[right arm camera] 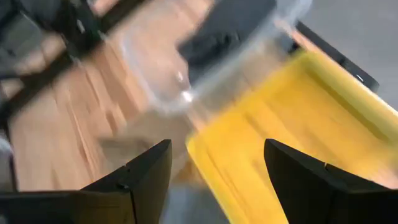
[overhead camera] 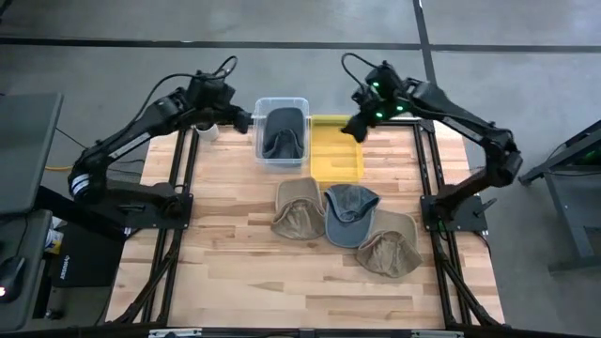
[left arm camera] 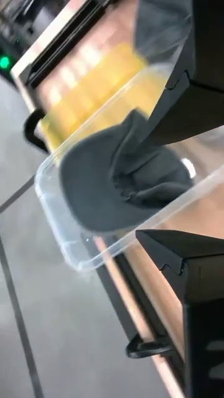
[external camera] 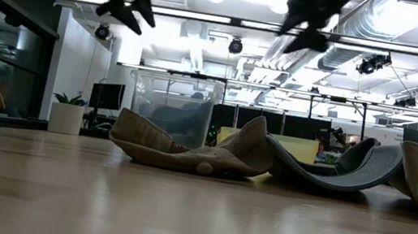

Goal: Pick & Place hat
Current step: Put the black cap into the transparent bin

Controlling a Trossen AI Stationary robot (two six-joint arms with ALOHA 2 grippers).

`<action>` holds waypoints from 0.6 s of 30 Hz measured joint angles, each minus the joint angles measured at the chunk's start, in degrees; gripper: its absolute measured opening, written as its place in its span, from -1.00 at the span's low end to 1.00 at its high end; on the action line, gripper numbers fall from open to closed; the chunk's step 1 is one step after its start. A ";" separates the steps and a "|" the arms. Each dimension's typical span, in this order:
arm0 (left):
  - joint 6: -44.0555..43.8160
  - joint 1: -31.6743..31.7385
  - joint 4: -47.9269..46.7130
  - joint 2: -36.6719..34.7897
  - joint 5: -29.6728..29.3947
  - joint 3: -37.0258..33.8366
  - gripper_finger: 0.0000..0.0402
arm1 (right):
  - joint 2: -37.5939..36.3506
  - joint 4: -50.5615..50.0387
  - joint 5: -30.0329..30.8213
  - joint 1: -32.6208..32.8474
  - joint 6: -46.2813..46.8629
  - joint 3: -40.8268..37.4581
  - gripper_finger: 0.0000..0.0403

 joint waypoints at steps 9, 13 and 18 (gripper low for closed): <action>-3.83 -6.29 -6.78 -10.75 1.31 -7.27 0.03 | -11.38 -18.34 10.98 -0.18 -3.30 0.00 0.24; -10.49 -12.55 -6.41 -15.01 -1.07 -12.14 0.03 | -15.49 -22.46 14.03 -0.18 -0.88 0.00 0.24; -19.12 -22.58 -2.18 -17.90 -6.13 -17.61 0.03 | -19.46 -26.85 14.89 -0.18 4.17 -0.02 0.24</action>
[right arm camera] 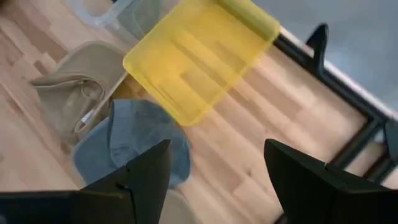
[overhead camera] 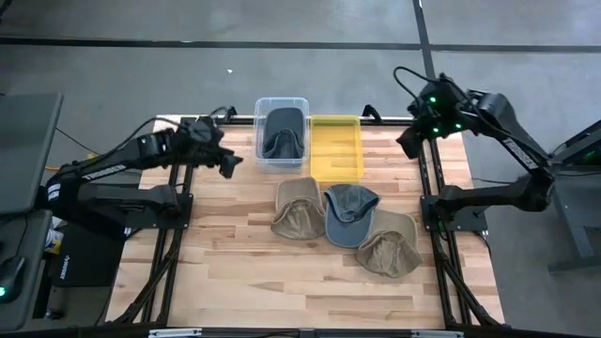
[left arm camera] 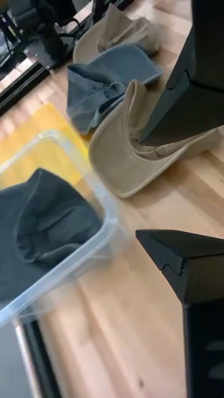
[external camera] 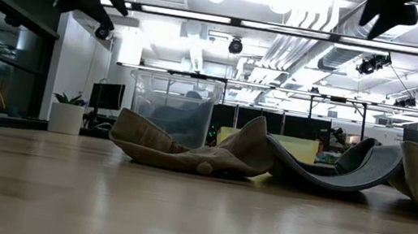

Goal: Pick & Place hat
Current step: Put the black cap into the transparent bin

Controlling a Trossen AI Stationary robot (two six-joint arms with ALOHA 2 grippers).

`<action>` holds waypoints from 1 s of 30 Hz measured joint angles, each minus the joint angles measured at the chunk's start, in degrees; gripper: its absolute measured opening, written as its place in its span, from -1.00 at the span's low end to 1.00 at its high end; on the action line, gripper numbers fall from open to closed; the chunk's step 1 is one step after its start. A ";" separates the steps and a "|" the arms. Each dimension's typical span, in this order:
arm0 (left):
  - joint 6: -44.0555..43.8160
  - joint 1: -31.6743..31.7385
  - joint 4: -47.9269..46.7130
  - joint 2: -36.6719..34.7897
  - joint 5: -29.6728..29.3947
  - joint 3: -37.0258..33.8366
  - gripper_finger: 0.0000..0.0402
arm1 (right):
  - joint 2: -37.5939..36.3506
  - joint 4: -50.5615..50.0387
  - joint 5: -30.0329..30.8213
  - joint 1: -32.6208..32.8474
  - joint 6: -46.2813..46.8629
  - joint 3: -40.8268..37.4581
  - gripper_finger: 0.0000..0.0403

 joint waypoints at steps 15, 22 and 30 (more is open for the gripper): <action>-14.20 -21.56 5.62 1.58 -16.95 -5.02 0.03 | -14.84 -6.24 -0.30 0.04 18.85 -10.23 0.24; -16.94 -24.87 6.45 3.90 -20.72 -5.05 0.03 | -26.03 4.35 -6.14 0.02 25.14 -29.37 0.24; -16.97 -24.83 10.72 8.08 -18.62 -5.06 0.03 | -30.73 10.73 -12.62 0.03 17.27 -44.16 0.24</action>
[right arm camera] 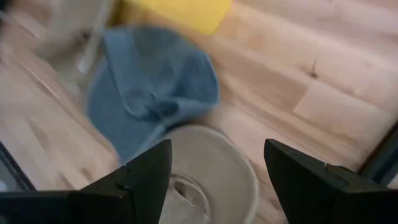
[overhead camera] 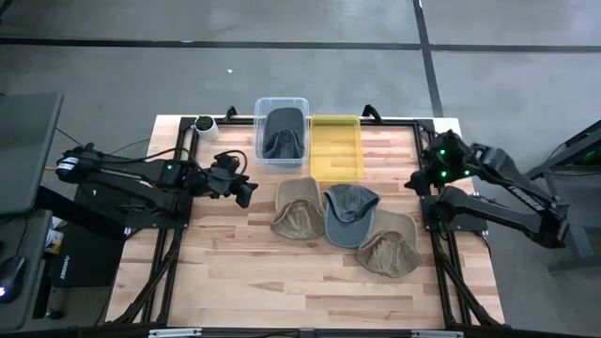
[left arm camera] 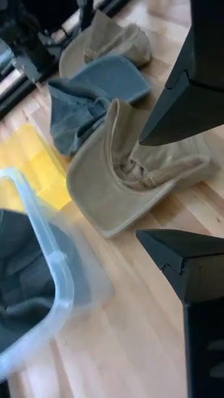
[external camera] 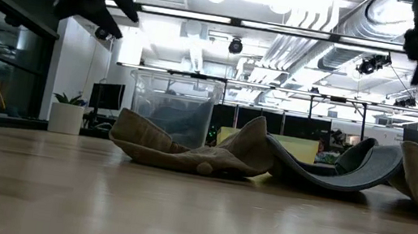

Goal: Pick & Place hat
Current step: Put the black cap into the transparent bin

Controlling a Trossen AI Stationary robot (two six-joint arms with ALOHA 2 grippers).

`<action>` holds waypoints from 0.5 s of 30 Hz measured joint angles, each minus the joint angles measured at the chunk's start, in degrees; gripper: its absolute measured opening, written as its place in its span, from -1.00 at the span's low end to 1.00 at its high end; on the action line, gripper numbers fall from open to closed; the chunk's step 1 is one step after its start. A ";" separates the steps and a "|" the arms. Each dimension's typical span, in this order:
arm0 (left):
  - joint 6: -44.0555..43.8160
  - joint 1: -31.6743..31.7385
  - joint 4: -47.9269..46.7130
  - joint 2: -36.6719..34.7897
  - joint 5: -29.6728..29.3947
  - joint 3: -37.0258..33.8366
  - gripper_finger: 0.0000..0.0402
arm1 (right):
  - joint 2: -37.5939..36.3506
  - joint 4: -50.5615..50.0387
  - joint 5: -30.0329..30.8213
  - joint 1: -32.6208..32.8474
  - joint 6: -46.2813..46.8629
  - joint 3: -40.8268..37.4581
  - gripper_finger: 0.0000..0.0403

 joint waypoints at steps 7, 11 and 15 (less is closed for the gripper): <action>-2.28 0.11 9.09 5.51 4.53 0.10 0.03 | -0.54 5.18 -0.71 0.01 -1.05 -6.15 0.24; -4.55 0.11 17.05 11.02 6.04 0.09 0.03 | -0.55 7.67 0.31 0.00 -0.26 -7.46 0.24; -6.12 0.13 26.17 17.11 7.50 0.09 0.03 | -0.54 8.52 1.79 0.00 -0.36 -8.17 0.24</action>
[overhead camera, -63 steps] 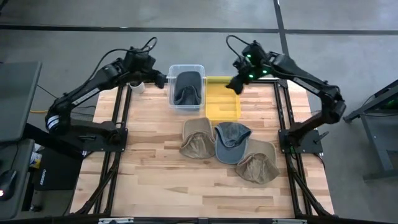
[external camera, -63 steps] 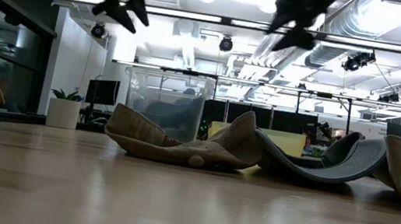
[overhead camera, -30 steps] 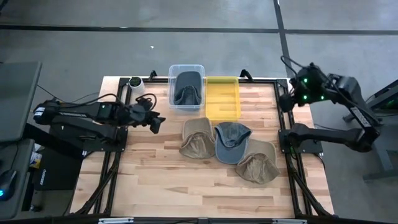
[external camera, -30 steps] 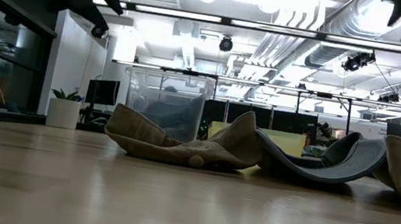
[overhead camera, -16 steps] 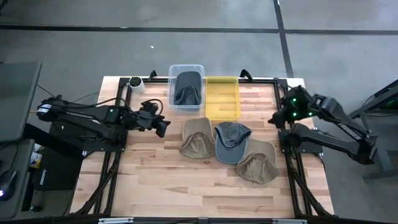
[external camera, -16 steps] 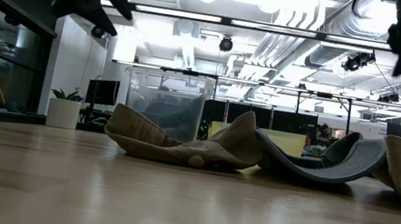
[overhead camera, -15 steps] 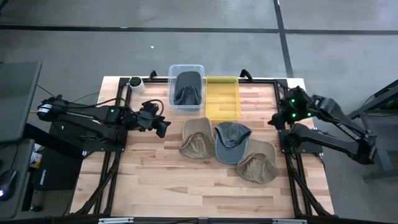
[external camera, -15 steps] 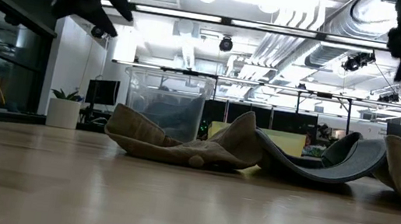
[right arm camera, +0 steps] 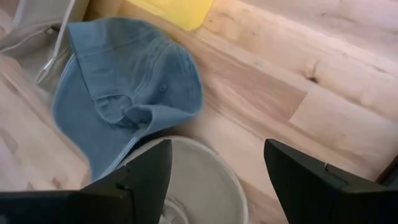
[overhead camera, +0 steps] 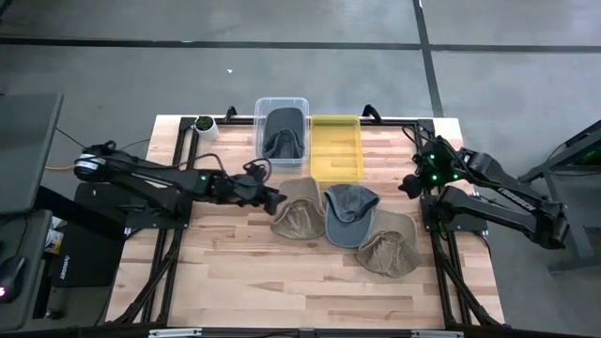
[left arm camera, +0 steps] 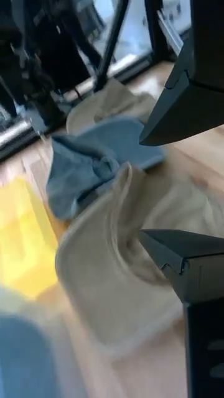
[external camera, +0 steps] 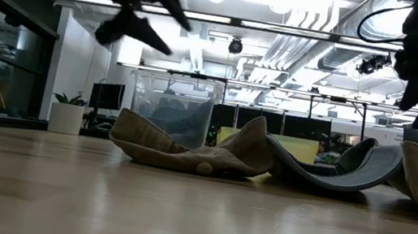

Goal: Pick & Place hat
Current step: Put the black cap into the transparent bin

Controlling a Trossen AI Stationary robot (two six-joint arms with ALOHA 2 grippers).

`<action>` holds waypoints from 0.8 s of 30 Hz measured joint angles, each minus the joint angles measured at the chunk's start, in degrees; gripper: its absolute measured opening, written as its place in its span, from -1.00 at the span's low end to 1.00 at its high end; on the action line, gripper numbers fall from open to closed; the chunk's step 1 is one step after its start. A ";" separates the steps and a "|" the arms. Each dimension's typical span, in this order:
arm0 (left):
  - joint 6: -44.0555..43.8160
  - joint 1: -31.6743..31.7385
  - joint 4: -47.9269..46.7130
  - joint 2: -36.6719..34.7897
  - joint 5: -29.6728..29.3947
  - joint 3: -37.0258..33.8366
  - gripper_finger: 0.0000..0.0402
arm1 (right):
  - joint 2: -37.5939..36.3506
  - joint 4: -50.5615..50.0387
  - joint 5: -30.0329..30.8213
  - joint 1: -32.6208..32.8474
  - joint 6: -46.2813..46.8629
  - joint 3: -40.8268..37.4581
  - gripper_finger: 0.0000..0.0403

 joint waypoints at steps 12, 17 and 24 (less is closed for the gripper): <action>-1.40 0.00 10.68 8.39 5.21 1.42 0.03 | 0.54 1.65 -16.95 0.52 -21.80 -0.26 0.24; -1.07 0.00 10.49 8.46 5.23 1.42 0.03 | 2.48 6.19 -17.79 4.30 -21.65 -0.25 0.24; -0.89 0.00 8.37 8.46 8.43 1.42 0.03 | 10.93 9.16 -5.75 9.06 2.05 -0.24 0.24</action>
